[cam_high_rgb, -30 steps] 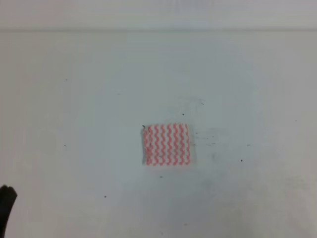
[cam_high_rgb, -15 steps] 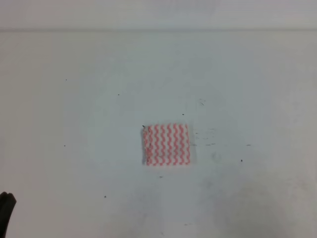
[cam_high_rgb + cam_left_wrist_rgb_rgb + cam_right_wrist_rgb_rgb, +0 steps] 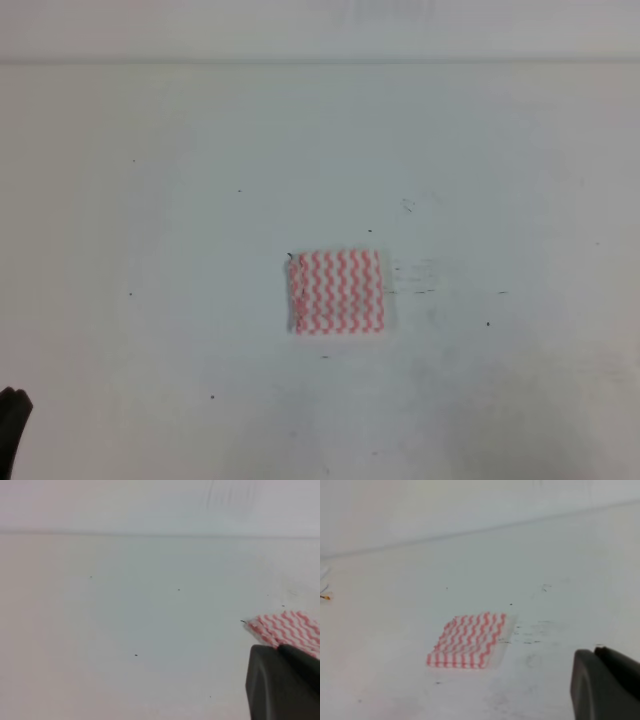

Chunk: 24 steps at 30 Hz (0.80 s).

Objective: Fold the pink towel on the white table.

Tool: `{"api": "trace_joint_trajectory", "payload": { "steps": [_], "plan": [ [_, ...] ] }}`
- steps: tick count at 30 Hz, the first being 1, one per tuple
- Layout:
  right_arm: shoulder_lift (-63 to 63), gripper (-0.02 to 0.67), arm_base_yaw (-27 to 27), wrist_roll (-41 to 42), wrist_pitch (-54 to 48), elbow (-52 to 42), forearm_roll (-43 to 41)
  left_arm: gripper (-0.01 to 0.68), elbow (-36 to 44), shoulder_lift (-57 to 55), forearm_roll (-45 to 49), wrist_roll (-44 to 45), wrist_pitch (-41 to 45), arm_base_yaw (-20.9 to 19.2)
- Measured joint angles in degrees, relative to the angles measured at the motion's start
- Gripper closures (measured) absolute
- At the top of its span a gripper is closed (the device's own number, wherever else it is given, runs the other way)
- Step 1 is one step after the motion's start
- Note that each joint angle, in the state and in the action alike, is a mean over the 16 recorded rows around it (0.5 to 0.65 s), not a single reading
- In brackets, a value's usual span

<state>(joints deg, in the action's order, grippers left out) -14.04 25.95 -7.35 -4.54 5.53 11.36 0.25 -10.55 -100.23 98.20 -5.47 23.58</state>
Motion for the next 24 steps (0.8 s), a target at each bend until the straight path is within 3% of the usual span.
{"api": "trace_joint_trajectory", "payload": {
  "steps": [16,24],
  "plan": [
    [11.6,0.667,-11.9,0.3,-1.4,-4.9,-6.3,0.677,0.0,0.2,0.0,0.0,-1.0,0.0],
    [15.0,0.667,-14.3,1.0,-4.4,-5.9,-7.5,0.677,0.1,0.0,0.0,0.0,-1.2,0.0]
  ]
}}
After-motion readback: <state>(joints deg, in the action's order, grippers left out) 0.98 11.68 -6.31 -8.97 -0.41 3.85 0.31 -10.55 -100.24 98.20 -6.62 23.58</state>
